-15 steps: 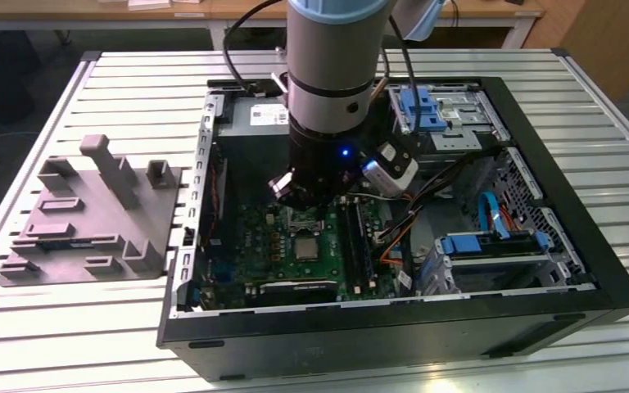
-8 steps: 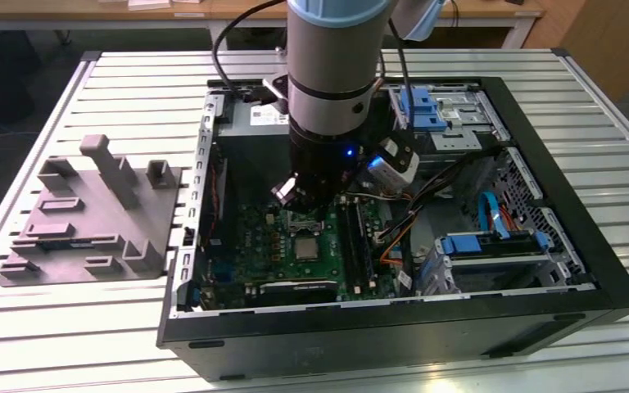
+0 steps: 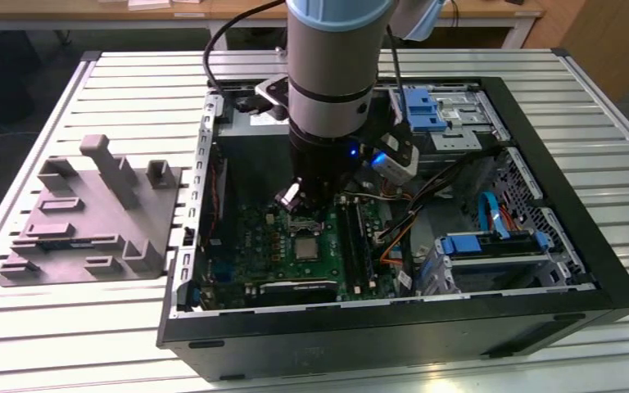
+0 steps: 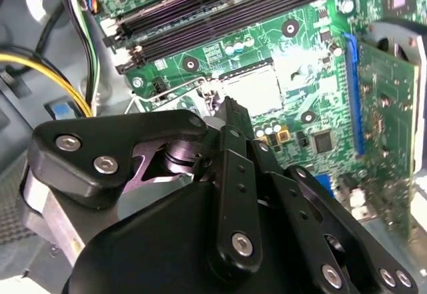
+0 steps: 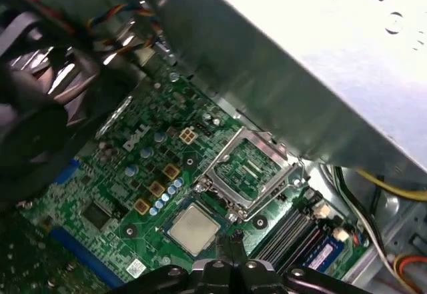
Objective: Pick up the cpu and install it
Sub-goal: 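Close the cpu cover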
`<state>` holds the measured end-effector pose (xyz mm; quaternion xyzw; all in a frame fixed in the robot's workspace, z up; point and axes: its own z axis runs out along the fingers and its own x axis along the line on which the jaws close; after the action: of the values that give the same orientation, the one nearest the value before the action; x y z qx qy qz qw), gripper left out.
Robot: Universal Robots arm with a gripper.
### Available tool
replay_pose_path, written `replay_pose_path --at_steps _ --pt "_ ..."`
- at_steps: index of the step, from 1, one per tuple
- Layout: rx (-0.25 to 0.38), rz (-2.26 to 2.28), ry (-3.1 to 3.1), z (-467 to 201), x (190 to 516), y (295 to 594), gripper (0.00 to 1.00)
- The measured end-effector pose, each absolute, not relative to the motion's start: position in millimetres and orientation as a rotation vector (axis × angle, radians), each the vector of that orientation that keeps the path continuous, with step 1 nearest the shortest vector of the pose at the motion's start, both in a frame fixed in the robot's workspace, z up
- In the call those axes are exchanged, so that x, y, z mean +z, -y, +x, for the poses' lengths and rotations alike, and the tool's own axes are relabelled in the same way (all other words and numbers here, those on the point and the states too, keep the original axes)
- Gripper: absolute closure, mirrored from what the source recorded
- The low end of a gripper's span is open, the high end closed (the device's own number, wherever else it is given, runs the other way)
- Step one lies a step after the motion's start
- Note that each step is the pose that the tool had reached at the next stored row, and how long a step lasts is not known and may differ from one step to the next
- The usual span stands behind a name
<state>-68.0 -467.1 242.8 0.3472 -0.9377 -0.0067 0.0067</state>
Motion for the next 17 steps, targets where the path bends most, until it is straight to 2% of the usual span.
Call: replay_pose_path --at_steps 5,12,17 --pt "-0.021 1.201 2.888 -67.5 241.7 467.2 0.89" --pt "-0.167 1.259 2.9 -65.4 241.2 467.1 0.89" --pt "-0.174 1.343 2.86 -63.8 239.8 467.1 0.89"
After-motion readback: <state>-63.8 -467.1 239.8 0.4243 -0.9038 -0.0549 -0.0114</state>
